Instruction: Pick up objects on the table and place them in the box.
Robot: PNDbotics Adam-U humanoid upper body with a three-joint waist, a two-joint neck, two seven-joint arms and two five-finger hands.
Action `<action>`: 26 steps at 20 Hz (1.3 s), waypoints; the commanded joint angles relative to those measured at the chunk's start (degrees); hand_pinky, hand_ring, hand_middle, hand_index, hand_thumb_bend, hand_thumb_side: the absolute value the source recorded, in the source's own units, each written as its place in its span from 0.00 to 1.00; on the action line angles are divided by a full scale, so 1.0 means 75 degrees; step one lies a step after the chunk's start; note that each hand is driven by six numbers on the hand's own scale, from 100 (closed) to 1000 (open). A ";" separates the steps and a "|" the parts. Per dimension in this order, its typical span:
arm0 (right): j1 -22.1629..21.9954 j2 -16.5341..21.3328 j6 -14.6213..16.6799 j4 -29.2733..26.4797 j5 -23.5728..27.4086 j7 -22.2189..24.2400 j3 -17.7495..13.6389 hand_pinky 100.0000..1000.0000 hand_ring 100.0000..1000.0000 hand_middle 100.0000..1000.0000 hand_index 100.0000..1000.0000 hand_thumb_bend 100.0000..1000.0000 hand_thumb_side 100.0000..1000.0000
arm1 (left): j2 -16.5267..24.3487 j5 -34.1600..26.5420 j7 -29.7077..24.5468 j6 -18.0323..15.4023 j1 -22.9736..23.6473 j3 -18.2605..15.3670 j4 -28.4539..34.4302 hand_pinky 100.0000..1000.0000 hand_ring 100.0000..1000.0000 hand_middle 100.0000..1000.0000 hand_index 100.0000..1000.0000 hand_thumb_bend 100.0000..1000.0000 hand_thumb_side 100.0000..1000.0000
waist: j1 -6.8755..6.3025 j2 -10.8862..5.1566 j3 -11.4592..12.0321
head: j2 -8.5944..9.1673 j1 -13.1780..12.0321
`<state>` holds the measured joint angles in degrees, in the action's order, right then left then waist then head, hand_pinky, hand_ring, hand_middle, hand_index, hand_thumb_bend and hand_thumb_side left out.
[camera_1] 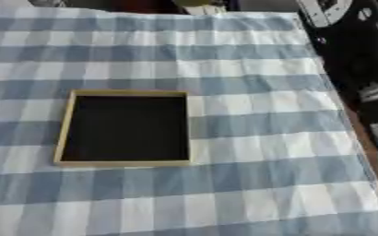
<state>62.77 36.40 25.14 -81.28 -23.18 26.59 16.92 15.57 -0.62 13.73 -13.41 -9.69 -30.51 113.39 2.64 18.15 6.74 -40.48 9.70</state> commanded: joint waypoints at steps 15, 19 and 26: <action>-0.0648 -0.1306 -0.0978 -0.0698 -0.0077 0.0763 0.1421 0.61 0.49 0.36 0.44 0.00 0.00 | 0.0172 -0.0064 -0.0046 0.0062 -0.0101 0.0074 0.0160 0.65 0.46 0.72 0.83 0.00 0.51 | -0.0067 -0.0232 0.0065 | -0.0095 0.0079; -0.1016 -0.1530 -0.0899 -0.0343 -0.0442 0.0729 0.1508 0.60 0.48 0.35 0.44 0.00 0.00 | 0.0149 -0.0078 -0.0050 0.0063 -0.0115 0.0075 0.0160 0.65 0.46 0.72 0.83 0.00 0.51 | -0.0079 -0.0212 0.0107 | -0.0072 0.0103; -0.1288 -0.1670 -0.0810 0.0075 -0.0839 0.0787 0.1646 0.64 0.53 0.43 0.52 0.05 0.00 | 0.0145 -0.0088 -0.0052 0.0060 -0.0138 0.0082 0.0160 0.65 0.46 0.72 0.83 0.00 0.51 | -0.0087 -0.0212 0.0125 | -0.0053 0.0117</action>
<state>52.33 23.59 18.63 -80.67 -28.88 32.38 29.58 15.56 -1.01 13.40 -12.93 -10.18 -29.85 113.40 2.28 17.62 7.56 -41.20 10.43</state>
